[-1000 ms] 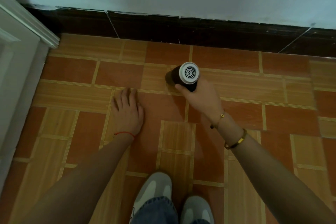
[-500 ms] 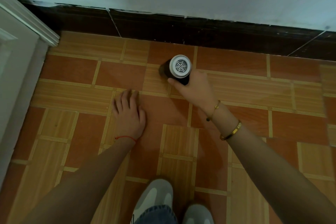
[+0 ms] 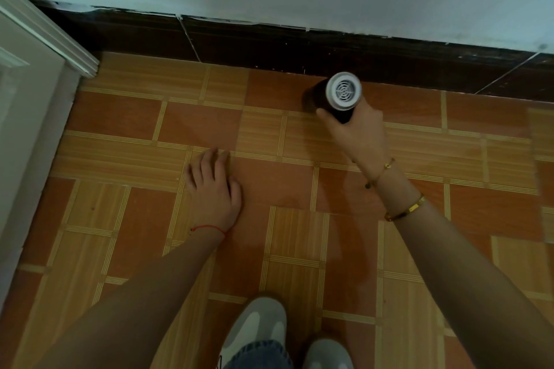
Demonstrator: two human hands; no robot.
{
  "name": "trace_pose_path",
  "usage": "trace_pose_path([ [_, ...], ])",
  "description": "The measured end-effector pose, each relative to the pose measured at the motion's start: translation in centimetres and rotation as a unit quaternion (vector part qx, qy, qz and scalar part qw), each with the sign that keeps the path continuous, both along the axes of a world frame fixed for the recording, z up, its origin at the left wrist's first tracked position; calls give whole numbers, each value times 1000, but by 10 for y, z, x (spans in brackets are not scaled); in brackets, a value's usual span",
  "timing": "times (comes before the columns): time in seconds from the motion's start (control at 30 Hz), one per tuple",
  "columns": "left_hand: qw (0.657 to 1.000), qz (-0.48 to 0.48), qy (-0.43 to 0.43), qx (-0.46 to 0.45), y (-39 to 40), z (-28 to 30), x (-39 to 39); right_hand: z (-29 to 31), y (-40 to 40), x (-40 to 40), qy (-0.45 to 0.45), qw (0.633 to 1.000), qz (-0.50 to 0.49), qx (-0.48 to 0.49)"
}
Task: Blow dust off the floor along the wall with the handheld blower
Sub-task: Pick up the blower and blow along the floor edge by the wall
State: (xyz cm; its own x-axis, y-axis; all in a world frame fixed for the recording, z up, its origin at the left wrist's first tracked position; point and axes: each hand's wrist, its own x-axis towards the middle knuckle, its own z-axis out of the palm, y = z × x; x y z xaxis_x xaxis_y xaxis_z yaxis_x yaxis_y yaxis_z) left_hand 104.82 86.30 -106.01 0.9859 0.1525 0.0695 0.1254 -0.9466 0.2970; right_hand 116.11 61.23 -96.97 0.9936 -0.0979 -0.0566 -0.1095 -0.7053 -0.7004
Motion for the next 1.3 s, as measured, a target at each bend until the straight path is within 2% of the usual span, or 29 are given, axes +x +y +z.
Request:
trace_pose_path([
  [0.13,1000,-1,3,-3,0,0,0,-4,-21,4,-4,998,-54,-11],
  [0.23,1000,-1,8,3,0,0,0,-5,-24,4,-11,998,-58,-10],
  [0.53,1000,-6,13,-6,1,0,-1,-4,11,7,17,999,46,13],
  [0.87,1000,0,17,-16,9,4,1,-4,67,22,32,993,113,33],
  [1.03,999,-40,19,-31,26,11,1,-1,94,22,53,987,143,46],
  [1.3,999,39,24,-16,59,11,-18,4,108,26,60,986,150,41],
])
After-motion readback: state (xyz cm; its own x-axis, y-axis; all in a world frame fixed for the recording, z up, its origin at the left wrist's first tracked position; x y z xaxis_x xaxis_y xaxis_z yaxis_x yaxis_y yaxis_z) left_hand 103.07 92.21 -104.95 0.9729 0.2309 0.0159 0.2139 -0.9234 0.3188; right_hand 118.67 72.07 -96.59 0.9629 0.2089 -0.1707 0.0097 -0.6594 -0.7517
